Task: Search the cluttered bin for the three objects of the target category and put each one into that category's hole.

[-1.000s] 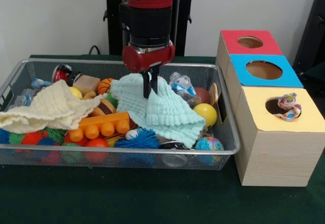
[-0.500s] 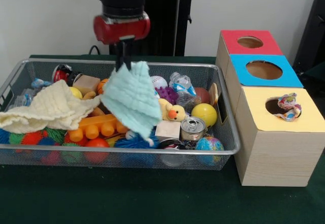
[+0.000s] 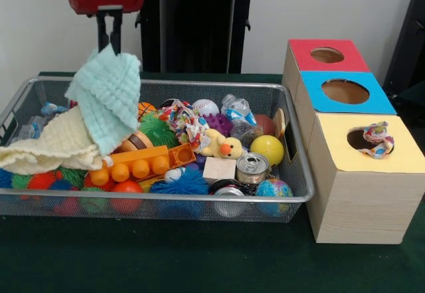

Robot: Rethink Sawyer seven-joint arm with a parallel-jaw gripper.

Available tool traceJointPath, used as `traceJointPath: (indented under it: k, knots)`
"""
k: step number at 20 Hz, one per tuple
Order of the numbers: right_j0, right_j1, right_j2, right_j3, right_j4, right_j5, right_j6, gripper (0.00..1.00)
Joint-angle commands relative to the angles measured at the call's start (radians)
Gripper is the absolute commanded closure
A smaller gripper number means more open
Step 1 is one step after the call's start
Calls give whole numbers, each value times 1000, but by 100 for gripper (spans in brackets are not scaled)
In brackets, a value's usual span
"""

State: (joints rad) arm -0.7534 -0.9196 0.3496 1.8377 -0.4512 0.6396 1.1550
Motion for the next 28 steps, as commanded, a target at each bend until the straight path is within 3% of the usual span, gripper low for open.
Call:
traceJointPath:
  k: [1,17,28]
  knots:
    - [-29,4,119,-50,-8,156,-191,100]
    - [-93,138,166,-133,-131,67,-212,100]
    - [-174,233,244,-200,-213,97,-307,100]
